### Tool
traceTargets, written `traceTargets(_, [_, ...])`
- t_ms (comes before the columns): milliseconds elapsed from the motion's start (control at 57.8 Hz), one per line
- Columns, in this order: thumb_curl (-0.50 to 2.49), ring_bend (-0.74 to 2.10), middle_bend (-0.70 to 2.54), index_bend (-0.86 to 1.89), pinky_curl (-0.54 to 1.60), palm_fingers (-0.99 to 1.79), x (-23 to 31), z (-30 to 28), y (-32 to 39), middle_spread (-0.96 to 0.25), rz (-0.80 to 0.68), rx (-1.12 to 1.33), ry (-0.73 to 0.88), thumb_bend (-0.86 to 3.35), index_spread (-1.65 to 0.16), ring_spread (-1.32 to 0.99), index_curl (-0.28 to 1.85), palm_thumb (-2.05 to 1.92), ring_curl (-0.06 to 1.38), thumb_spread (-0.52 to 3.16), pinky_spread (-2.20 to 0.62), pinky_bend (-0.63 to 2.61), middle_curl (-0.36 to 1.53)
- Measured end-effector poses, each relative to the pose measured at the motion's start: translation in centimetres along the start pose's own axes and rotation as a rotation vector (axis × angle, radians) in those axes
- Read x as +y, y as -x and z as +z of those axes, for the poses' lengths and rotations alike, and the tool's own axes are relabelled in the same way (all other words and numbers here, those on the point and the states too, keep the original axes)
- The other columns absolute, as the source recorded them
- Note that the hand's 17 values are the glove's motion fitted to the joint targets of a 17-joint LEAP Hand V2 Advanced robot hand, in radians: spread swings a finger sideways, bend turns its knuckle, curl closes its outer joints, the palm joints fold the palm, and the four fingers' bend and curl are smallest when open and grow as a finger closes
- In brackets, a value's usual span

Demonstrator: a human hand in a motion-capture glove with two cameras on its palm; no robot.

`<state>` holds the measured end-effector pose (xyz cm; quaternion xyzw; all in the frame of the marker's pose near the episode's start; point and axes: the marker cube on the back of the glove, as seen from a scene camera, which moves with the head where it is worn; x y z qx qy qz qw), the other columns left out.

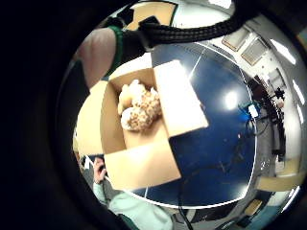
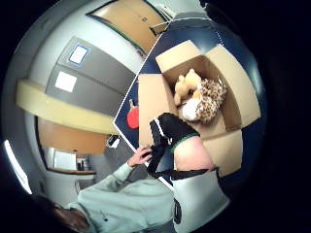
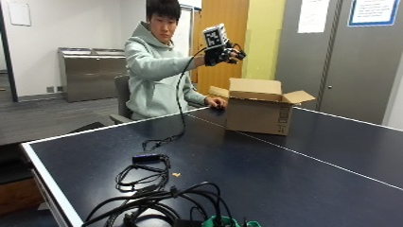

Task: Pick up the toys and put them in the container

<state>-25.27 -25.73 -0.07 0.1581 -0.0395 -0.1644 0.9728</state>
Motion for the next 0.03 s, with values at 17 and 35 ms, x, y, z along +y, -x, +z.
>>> traceTargets(17, [0.41,0.58,0.27,0.23,0.35,-0.01,0.36,0.08,-0.2,-0.06,-0.002,0.003,-0.004,-0.01,-0.19,-0.08,0.3,0.19,0.27,1.25,0.01,1.01,0.53])
traceTargets(35, [0.4,0.57,0.27,0.24,0.35,0.0,0.57,0.13,-0.32,-0.06,-0.004,0.005,-0.006,-0.01,-0.19,-0.07,0.3,0.19,0.26,1.26,0.01,1.0,0.53])
